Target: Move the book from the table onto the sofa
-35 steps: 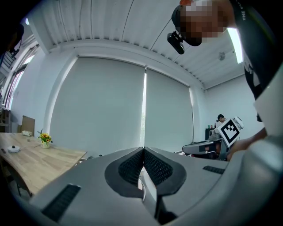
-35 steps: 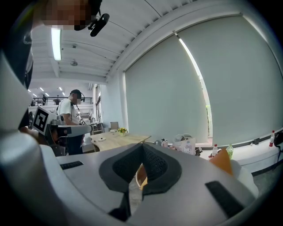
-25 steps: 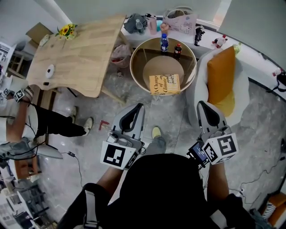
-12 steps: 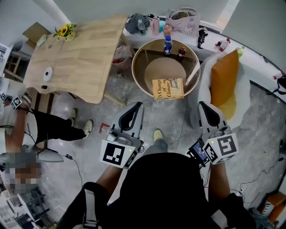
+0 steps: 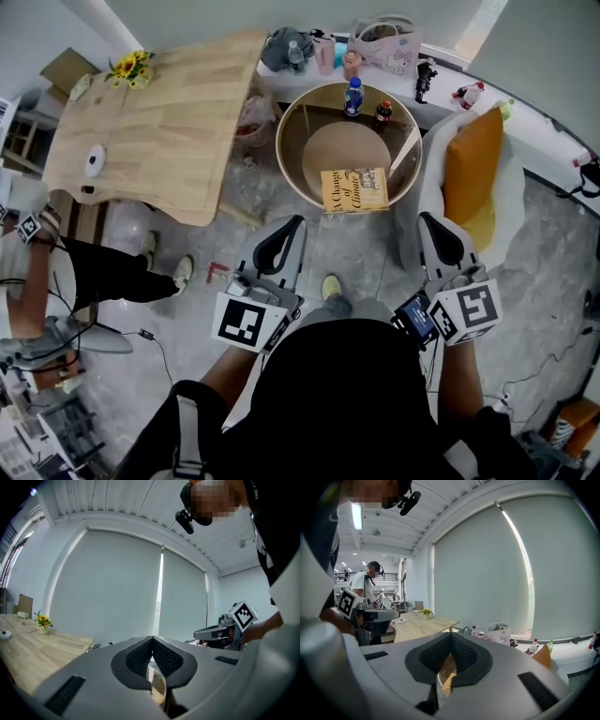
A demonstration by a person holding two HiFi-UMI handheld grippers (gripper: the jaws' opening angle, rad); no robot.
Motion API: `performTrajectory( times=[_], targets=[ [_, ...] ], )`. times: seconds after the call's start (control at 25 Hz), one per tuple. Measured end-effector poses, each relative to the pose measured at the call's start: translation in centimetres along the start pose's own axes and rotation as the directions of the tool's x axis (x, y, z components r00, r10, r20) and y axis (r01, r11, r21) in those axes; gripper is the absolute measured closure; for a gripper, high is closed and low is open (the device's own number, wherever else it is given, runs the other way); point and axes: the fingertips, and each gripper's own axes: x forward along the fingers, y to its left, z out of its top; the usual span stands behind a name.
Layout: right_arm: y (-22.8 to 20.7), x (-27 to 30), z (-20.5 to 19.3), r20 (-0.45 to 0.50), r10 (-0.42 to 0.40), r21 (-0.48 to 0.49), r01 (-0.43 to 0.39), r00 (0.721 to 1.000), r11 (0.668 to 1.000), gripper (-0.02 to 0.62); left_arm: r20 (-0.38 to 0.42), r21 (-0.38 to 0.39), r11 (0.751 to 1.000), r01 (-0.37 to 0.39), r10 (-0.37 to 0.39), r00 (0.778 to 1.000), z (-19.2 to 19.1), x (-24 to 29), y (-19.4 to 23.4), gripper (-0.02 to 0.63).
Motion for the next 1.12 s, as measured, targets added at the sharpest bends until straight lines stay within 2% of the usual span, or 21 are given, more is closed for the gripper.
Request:
performTrajectory(
  times=[0.4,0.68,0.96,1.12],
  targets=[
    [-1.1,0.6,0.6,-0.012,0.011,-0.02,-0.011,1.0,1.0,0.589,-0.009,-0.021,1.0,-0.011,0.011,1.0,-0.2,1.5,0.5,0.595],
    [-4.5,2.8,0.6,-0.029,0.033,-0.04,-0.034,0.999,0.999,0.589,-0.057,0.001,0.999,-0.039,0.039,0.998,-1.1,4.2,0.8,0.595],
    [-8.1,6.7,0.5,-0.051,0.094,-0.056,-0.097,0.994,0.994,0.589,-0.115,-0.005,0.993,-0.117,0.116,0.987,-2.8,7.5,2.2,0.595],
    [-9.4,8.7,-1.7,-0.131,0.156,-0.074,-0.167,0.979,0.983,0.589,-0.158,-0.04,0.989,-0.142,0.134,0.978,-4.9,9.2,3.0,0.595]
  ],
)
